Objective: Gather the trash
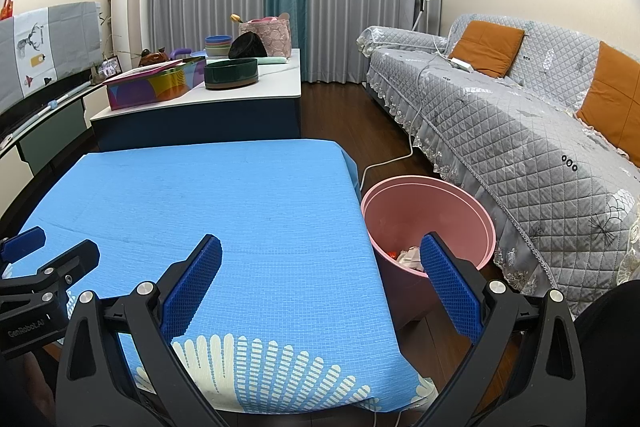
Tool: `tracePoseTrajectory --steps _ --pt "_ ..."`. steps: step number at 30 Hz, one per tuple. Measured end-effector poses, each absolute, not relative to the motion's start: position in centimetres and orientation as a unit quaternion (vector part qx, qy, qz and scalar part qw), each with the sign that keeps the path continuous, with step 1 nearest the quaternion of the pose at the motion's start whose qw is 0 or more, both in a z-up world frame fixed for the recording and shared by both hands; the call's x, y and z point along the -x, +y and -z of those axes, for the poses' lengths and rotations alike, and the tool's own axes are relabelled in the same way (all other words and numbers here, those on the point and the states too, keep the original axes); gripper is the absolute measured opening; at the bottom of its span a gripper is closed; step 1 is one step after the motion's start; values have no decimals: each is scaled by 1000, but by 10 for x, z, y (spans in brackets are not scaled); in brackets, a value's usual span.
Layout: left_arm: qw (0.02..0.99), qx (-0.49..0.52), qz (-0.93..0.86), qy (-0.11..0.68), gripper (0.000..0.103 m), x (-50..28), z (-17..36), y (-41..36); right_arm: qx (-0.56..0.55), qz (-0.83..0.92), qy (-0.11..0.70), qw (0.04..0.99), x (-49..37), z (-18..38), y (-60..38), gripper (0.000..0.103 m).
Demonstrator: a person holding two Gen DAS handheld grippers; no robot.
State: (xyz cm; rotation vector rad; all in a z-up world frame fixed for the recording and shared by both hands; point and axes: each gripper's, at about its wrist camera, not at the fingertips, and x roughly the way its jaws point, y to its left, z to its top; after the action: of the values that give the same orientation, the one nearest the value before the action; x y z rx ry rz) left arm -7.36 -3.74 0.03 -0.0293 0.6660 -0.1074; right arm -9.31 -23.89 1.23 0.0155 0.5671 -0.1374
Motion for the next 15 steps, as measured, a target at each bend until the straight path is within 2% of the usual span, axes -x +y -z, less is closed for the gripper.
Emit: tracePoseTrajectory --steps 15 --pt "944 10 52 326 95 73 -2 -40 -8 68 278 958 93 -12 -238 98"
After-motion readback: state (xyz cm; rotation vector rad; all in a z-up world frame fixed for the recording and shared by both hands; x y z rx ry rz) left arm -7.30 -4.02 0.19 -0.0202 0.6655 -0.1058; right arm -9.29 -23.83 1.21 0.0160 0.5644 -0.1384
